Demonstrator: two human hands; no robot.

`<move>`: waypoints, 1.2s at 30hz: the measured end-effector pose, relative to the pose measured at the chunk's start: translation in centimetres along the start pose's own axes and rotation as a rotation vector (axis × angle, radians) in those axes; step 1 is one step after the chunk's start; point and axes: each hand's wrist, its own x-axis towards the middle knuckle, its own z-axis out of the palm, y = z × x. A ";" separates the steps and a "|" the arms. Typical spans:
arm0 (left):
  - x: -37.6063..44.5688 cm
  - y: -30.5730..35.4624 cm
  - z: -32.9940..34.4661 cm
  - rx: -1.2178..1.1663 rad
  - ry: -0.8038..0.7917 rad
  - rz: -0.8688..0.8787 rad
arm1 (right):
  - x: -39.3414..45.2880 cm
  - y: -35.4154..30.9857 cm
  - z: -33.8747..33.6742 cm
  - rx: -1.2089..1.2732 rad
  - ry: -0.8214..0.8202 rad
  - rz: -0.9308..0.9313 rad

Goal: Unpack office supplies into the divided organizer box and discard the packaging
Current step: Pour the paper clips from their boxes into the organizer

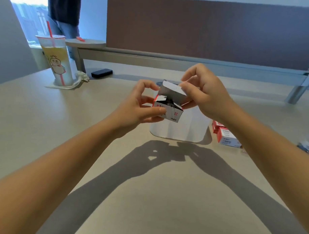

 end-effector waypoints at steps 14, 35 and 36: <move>5.2 -1.6 -4.3 -0.025 0.011 -0.014 | 5.7 2.7 2.5 0.096 0.038 0.162; 9.3 -2.8 -5.0 0.224 -0.205 0.080 | 6.3 4.6 2.2 0.143 -0.161 0.253; 9.3 -2.8 -5.0 0.239 -0.209 0.094 | 6.1 4.6 2.1 0.126 -0.156 0.239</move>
